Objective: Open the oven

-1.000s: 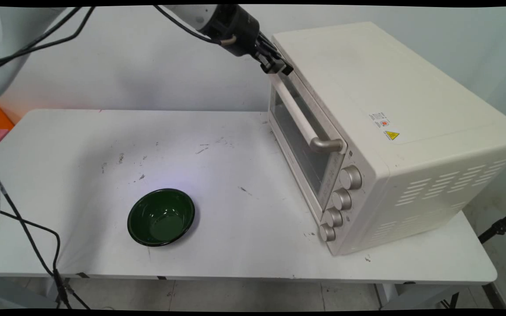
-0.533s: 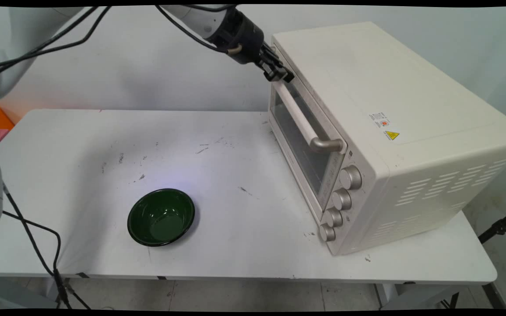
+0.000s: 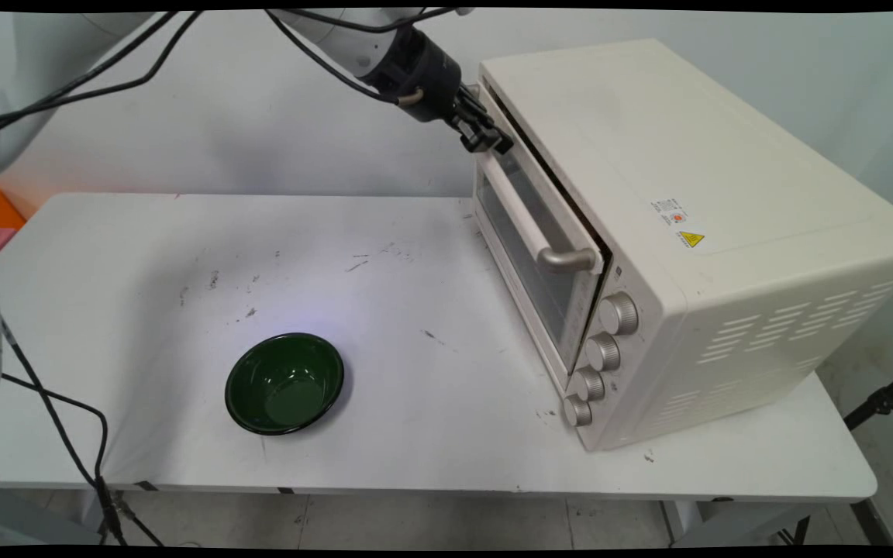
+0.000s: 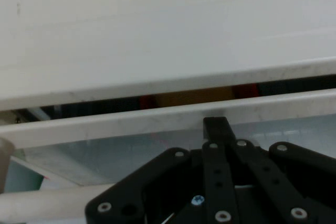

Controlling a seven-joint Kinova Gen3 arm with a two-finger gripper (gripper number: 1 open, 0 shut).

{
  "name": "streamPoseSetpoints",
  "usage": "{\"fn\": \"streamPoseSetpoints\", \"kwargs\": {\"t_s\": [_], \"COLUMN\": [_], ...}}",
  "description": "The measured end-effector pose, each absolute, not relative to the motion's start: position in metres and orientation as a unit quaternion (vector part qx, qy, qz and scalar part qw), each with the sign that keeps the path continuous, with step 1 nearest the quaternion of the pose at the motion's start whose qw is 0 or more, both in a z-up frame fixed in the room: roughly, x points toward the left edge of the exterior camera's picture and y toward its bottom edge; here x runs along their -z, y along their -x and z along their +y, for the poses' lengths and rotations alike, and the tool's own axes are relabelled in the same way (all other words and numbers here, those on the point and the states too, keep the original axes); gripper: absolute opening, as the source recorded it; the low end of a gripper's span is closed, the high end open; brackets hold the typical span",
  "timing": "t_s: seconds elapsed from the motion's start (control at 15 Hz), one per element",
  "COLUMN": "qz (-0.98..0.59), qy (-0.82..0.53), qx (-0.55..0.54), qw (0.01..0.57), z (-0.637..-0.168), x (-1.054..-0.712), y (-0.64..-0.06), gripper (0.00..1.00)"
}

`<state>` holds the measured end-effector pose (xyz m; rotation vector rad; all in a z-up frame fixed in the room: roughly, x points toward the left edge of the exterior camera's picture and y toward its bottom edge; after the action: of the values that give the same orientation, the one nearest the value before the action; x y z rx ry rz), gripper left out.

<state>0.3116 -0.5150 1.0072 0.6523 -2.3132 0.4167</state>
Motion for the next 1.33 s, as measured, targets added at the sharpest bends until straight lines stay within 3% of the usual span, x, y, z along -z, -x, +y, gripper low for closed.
{"fn": "streamPoseSetpoints", "kwargs": {"t_s": [1.33], "qz": [-0.88], "qy": [-0.284], "qx": [-0.134], "qw": [0.355], "z": [-0.461], "x": [-0.96], "y": [-0.395], "gripper": [0.0]}}
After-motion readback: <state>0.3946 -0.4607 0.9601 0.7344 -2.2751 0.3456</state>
